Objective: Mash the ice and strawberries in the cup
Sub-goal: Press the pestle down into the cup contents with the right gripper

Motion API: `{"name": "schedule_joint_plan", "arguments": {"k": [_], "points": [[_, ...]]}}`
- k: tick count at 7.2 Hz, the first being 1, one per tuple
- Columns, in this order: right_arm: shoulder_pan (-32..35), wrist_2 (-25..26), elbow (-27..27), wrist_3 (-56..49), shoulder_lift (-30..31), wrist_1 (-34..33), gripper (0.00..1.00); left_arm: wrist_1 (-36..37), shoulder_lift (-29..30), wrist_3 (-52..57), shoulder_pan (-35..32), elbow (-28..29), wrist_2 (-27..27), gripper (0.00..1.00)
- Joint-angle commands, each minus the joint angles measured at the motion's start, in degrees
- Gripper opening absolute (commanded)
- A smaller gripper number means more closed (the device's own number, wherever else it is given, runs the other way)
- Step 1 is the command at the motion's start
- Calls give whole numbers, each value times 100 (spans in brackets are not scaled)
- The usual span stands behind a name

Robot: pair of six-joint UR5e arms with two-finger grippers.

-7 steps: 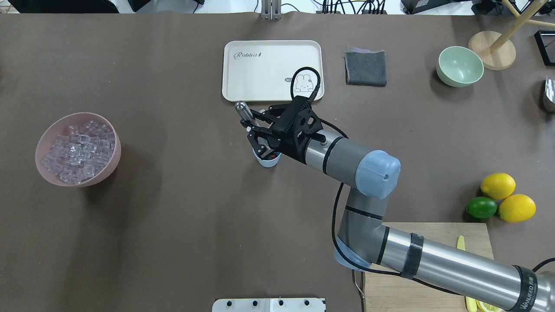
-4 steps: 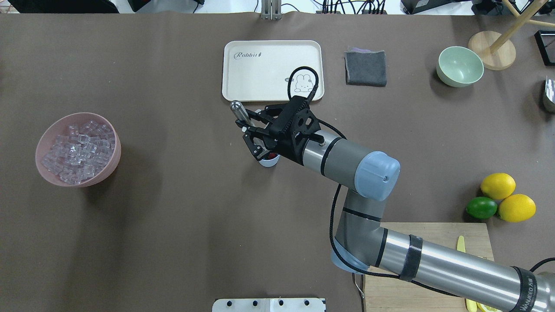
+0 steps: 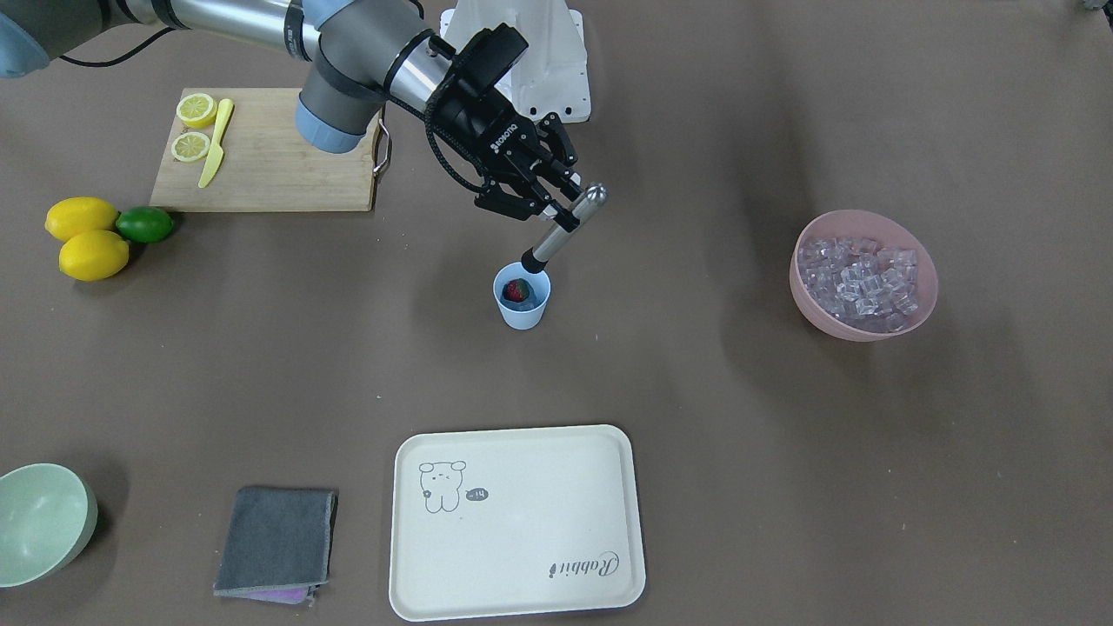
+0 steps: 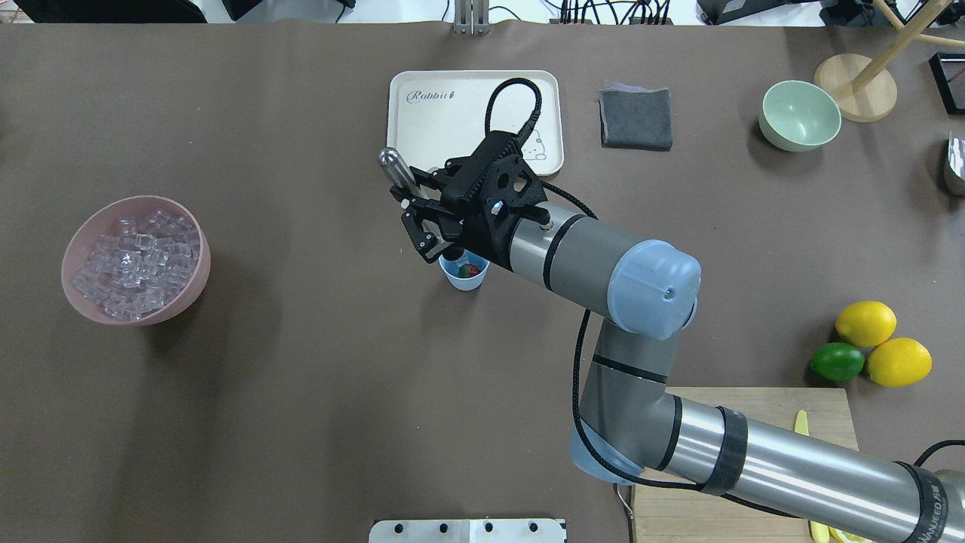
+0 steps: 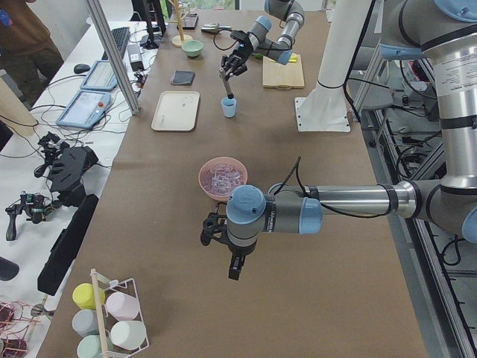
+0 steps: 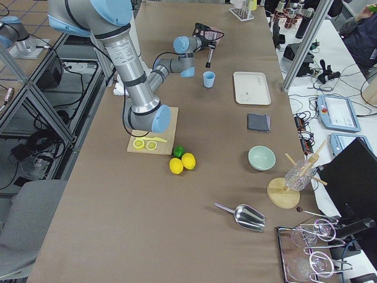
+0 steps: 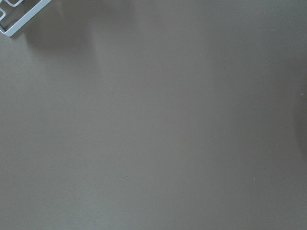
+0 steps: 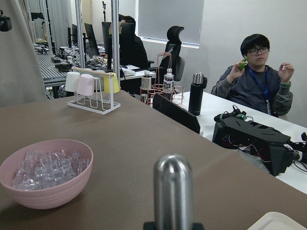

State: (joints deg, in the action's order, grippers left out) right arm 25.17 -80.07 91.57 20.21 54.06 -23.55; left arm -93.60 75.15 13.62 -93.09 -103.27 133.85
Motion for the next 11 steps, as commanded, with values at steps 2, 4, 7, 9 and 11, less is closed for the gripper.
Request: {"name": "schedule_joint_plan", "arguments": {"k": [2,4,7,9,11], "points": [[-3,17,-1053,-35,8,1318,0,0,0,0,1,0,0,99],[-64,26,-1071,-44,26,1318,0,-9,0,0,1,9,0,99],[14,35,-365,262,-334,184,0,0,0,0,1,9,9,99],[67,26,1058,1577,-309,-2151,0,0,0,-9,1,17,18,99],[120,35,1896,2648,-169,-4112,0,8,0,-18,10,26,35,99]]}}
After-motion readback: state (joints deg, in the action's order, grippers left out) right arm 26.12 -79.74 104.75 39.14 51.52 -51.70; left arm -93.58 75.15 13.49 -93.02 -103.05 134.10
